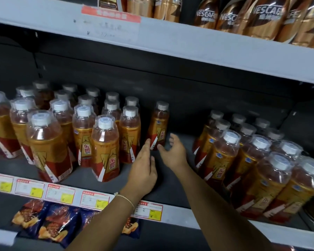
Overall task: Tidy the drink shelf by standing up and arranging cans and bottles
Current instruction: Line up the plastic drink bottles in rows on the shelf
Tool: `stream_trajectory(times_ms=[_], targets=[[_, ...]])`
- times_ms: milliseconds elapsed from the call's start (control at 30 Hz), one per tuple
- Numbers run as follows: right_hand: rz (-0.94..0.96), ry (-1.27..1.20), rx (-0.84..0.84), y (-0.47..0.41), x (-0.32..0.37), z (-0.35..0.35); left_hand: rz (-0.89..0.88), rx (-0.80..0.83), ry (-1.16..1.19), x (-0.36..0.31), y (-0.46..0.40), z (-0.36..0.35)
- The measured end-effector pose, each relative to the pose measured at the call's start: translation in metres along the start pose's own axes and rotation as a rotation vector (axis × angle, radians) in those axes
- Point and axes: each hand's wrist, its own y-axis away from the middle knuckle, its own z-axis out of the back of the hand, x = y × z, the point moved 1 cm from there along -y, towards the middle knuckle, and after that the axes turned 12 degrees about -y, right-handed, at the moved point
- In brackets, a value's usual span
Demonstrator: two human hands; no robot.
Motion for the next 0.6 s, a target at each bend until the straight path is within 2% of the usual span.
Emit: stream_trajectory(times_ms=[233,600], targets=[[-0.036,-0.067,0.045,-0.036,-0.007,-0.020,0.041,-0.006,-0.019,0.008,-0.002,-0.005],[0.004,0.104,-0.067,-0.026,0.003,-0.019,0.094,-0.027,0.013,0.007,-0.003,-0.006]])
